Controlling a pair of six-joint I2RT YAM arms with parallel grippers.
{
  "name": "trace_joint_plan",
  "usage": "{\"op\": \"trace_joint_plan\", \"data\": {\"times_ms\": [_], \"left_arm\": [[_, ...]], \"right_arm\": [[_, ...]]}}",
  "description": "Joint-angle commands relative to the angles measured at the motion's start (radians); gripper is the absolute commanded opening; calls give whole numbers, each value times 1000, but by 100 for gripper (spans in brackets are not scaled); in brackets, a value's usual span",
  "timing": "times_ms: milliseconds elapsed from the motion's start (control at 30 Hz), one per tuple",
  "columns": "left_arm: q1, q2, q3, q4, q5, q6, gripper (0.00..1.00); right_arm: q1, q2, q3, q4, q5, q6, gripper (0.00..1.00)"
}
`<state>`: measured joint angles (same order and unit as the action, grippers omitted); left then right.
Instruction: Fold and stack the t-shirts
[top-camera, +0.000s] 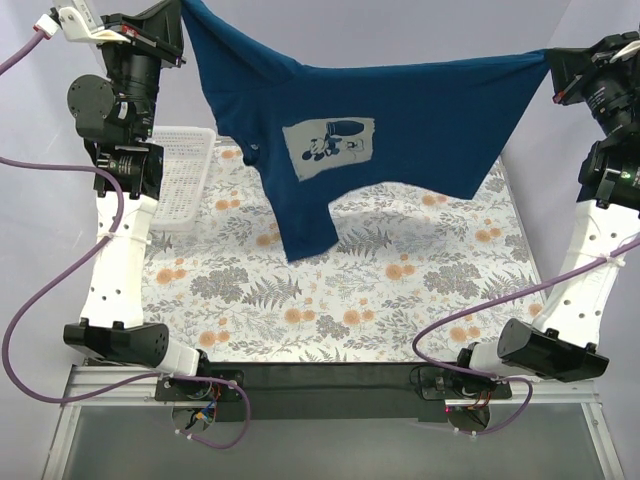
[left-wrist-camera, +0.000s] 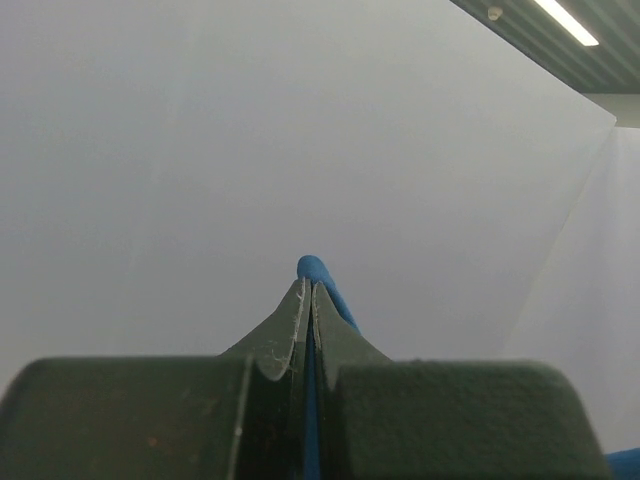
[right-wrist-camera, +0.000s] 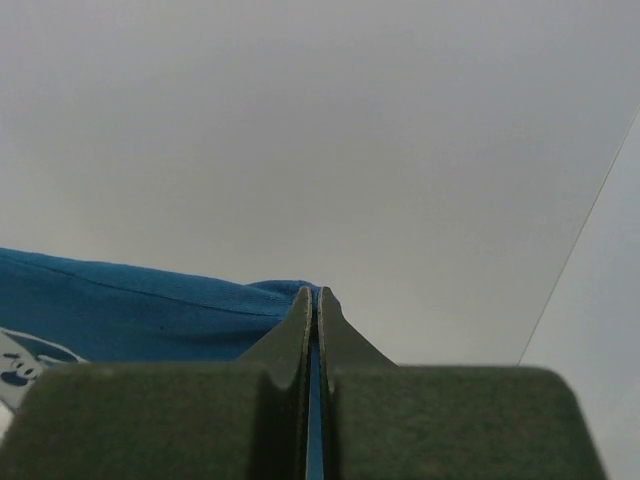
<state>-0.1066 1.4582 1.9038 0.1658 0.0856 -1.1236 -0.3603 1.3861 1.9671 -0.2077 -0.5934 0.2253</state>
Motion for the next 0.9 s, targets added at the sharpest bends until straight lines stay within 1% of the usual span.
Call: {"op": "trace_joint_plan", "data": {"times_ms": [0, 67, 133, 167, 233, 433, 567, 667, 700, 833, 867], "left_arm": [[5, -85, -9, 49, -10, 2, 0], [5, -111, -23, 52, -9, 7, 0], [5, -183, -50, 55, -15, 10, 0], [5, -183, -51, 55, -15, 10, 0], [5, -237, -64, 60, -27, 16, 0], [5, -334, -42, 52, -55, 47, 0], [4, -354, 1, 40, -73, 74, 0], [2, -355, 0, 37, -72, 93, 0], [-1, -351, -12, 32, -108, 111, 0], [-2, -341, -92, 37, -130, 137, 0], [-2, -337, -110, 47, -133, 137, 0]], "right_arm": [[-8, -65, -4, 71, 24, -14, 1], [-8, -100, -11, 71, 33, -26, 1], [-8, -136, -8, 71, 49, -37, 1], [-8, -148, -5, 71, 55, -37, 1], [-8, -171, 4, 71, 67, -38, 1], [-9, -223, 67, 62, 98, 8, 1], [-9, -223, 116, 59, 99, 39, 1], [-8, -214, 128, 59, 92, 51, 1], [-8, -210, 125, 60, 89, 51, 1], [-8, -200, 78, 64, 75, 48, 1], [-8, -199, 35, 65, 60, 46, 1]]}}
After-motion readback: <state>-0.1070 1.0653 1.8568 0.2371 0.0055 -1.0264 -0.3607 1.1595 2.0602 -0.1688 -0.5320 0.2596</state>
